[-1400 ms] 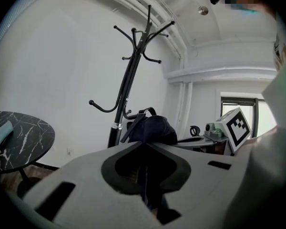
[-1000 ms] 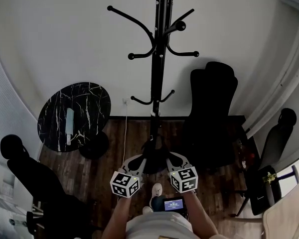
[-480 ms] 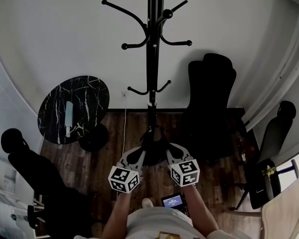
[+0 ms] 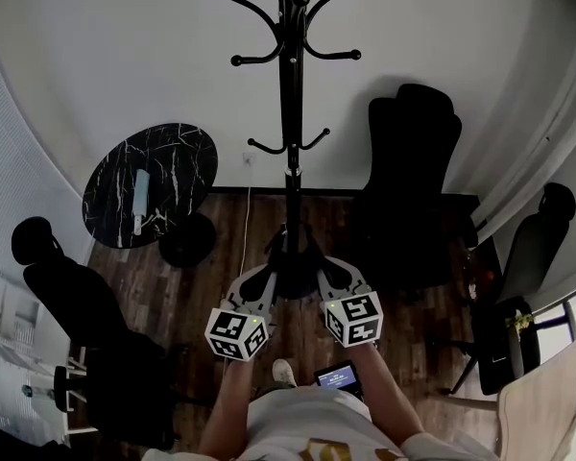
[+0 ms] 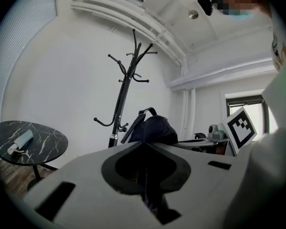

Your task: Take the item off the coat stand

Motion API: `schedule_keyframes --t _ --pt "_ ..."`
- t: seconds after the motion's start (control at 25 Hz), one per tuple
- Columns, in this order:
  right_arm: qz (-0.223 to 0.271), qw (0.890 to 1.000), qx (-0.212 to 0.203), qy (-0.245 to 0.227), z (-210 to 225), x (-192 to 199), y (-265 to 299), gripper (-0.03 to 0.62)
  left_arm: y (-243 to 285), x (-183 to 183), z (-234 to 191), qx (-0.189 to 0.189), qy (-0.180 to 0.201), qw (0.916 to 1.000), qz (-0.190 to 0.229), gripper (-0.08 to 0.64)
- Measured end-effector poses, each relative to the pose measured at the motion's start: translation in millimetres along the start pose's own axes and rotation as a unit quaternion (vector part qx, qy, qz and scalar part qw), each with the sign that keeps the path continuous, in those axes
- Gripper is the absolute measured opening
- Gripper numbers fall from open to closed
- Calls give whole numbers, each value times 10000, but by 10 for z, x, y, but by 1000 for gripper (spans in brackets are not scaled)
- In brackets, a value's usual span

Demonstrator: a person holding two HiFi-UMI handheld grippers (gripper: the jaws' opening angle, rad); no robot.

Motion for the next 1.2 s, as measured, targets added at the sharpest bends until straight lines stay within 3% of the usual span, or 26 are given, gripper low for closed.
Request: schedule_keyframes --t 0.44,1.2 --pt "70 9999 -93 3 -134 106 -475 29 -350 80 392 -90 119 9999 35 31" --pt "46 9998 -130 -133 -234 132 -664 28 -508 84 528 -137 186 9997 84 31"
Point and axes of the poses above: the fingertips, and each gripper's own axes: y forward along the fingers, z to its right, x out of its underside, the point moved 5 cm from there along -y, backward along the fingers, and after that the axes turned 5 degrees about -x, right-handed, at the moved point
